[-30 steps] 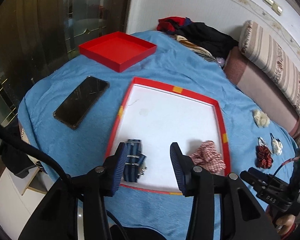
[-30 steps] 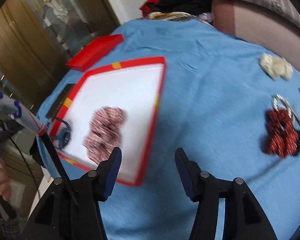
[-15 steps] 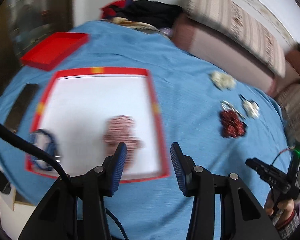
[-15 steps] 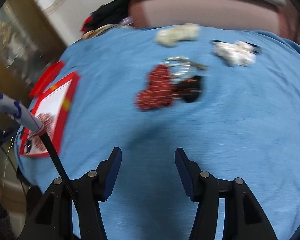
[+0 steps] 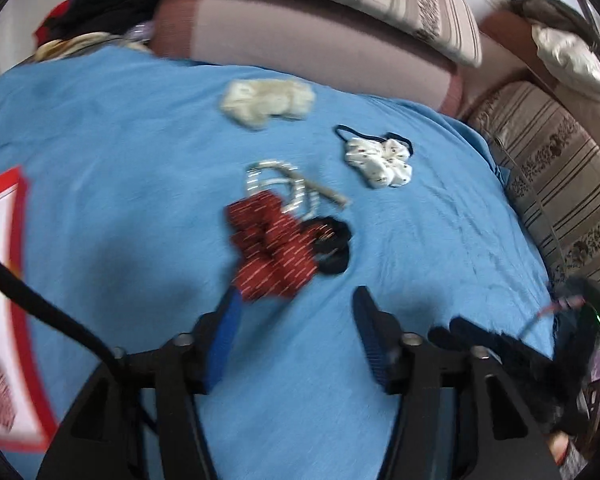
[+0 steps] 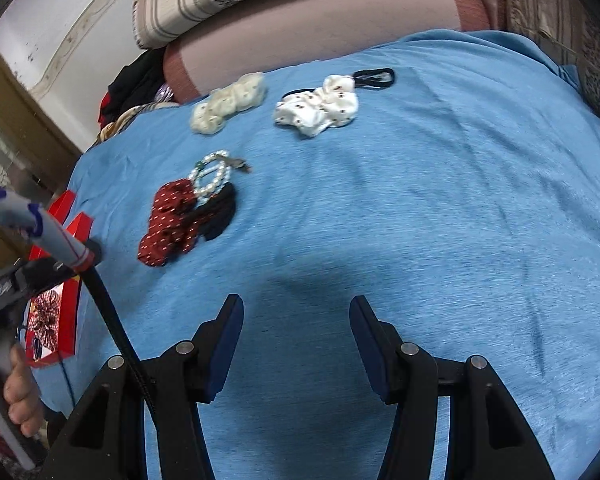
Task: Organize jewelry
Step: 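Move both open tools back to the remaining jewelry pile, then grasp the red polka-dot scrunchie with the left tool while the right tool grasps the long hair clip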
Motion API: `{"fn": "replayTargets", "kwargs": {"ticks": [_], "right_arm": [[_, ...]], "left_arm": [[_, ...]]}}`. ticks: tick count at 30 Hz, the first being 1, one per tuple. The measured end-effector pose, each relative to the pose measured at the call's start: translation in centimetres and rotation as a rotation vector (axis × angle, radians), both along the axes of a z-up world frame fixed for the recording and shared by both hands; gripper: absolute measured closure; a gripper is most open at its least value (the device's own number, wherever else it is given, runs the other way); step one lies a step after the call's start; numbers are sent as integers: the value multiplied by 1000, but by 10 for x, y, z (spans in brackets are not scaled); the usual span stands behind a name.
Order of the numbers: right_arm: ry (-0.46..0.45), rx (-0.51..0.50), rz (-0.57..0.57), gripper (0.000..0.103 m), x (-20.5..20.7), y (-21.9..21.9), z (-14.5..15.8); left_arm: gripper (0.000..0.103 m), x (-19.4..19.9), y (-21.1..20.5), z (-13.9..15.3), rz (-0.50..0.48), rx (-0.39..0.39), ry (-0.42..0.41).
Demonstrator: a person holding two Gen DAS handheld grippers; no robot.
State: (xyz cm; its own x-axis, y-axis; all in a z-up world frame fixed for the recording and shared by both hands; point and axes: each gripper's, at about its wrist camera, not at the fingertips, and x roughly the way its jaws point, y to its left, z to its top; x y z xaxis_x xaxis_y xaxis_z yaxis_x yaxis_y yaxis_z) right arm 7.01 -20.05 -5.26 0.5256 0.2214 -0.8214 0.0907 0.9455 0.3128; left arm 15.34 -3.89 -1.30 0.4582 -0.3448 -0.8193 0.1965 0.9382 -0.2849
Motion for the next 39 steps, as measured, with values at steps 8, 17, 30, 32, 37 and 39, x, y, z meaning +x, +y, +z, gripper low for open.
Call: {"fn": "replayTargets", "kwargs": {"ticks": [8,17,30,32,37,39], "right_arm": [[-15,-3,20,43,15,1,2],[-45,17,72,43,56,32,4],[-29,-180,272,44,141,75,-2],[-13,-205,308,53,152,80,-10],[15,-267,349,61,167,87,-24],[15,-274,354,61,168,87,-27]], "left_arm": [[102,38,8,-28,67,-3,91],[102,13,90,-34,173,-34,108],[54,6,105,-18,190,-135,10],[49,15,99,-20,173,-131,11],[49,40,87,-36,125,-143,47],[49,47,81,-43,112,-140,66]]}}
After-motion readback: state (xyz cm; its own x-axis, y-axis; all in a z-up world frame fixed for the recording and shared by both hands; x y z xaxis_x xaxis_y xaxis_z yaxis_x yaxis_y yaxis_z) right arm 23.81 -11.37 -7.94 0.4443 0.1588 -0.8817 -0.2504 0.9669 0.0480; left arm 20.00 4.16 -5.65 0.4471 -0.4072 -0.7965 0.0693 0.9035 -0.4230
